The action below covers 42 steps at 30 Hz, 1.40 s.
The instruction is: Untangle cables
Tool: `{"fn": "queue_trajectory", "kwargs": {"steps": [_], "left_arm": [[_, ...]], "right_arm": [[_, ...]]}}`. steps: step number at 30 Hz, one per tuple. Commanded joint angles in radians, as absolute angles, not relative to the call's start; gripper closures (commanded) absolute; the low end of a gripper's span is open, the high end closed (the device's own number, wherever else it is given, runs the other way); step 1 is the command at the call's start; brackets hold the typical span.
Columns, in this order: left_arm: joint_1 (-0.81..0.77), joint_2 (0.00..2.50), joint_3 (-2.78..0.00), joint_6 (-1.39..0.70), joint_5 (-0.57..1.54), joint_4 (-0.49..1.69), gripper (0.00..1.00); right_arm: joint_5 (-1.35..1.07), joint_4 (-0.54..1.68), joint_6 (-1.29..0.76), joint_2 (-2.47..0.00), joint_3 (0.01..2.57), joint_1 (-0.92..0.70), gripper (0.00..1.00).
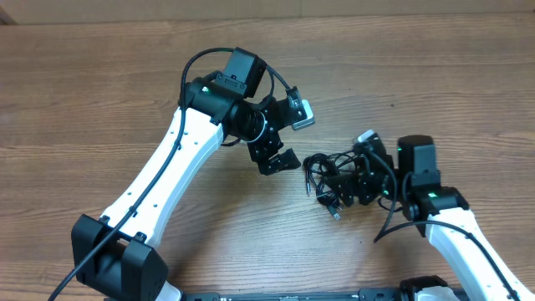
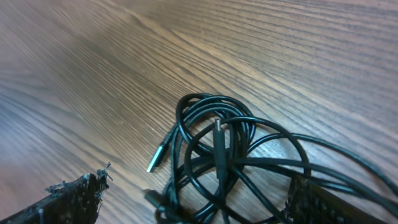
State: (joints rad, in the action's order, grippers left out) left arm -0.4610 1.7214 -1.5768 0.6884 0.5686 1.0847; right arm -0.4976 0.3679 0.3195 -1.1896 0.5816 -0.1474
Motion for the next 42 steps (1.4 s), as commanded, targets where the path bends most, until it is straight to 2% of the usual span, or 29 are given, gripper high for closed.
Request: {"fn": "queue_trajectory", "kwargs": {"steps": [1,10,12,13,14,22,23,24,26,34,42], "left_arm": [[-0.459,1.728,-1.579,0.707,0.472,1.084,0.0],[-0.459,1.728,-1.579,0.707,0.403,1.084,0.0],[-0.459,1.728,-1.579,0.707,0.403,1.084,0.0],[-0.459,1.728,-1.579,0.707,0.403,1.084,0.0],[-0.459,1.728,-1.579,0.707,0.403,1.084,0.0],[-0.459,1.728,-1.579,0.707,0.403,1.084,0.0],[-0.459,1.728,-1.579,0.707,0.403,1.084,0.0],[-0.459,1.728,-1.579,0.707,0.403,1.084,0.0],[-0.459,1.728,-1.579,0.707,0.403,1.084,0.0],[-0.459,1.728,-1.579,0.707,0.403,1.084,0.0],[-0.459,1.728,-1.579,0.707,0.403,1.084,0.0]], "right_arm": [[-0.335,0.367,0.363,-1.195,0.59,-0.206,0.14],[-0.178,0.411,0.398,-1.232,0.59,-0.36,0.32],[-0.142,0.409,0.398,-1.255,0.59,-0.383,0.38],[-0.11,0.406,0.398,-1.276,0.59,-0.397,0.48],[-0.095,0.403,0.398,-1.289,0.59,-0.403,0.5],[-0.053,0.321,0.39,-1.365,0.59,-0.409,0.64],[-0.053,0.307,0.39,-1.364,0.59,-0.409,0.67],[-0.053,0.297,0.39,-1.364,0.59,-0.409,0.8],[-0.052,0.285,0.38,-1.364,0.591,-0.409,0.96],[-0.053,0.268,0.273,-1.34,0.599,-0.41,0.96],[-0.076,0.289,0.205,-1.153,0.715,-0.41,0.96]]}}
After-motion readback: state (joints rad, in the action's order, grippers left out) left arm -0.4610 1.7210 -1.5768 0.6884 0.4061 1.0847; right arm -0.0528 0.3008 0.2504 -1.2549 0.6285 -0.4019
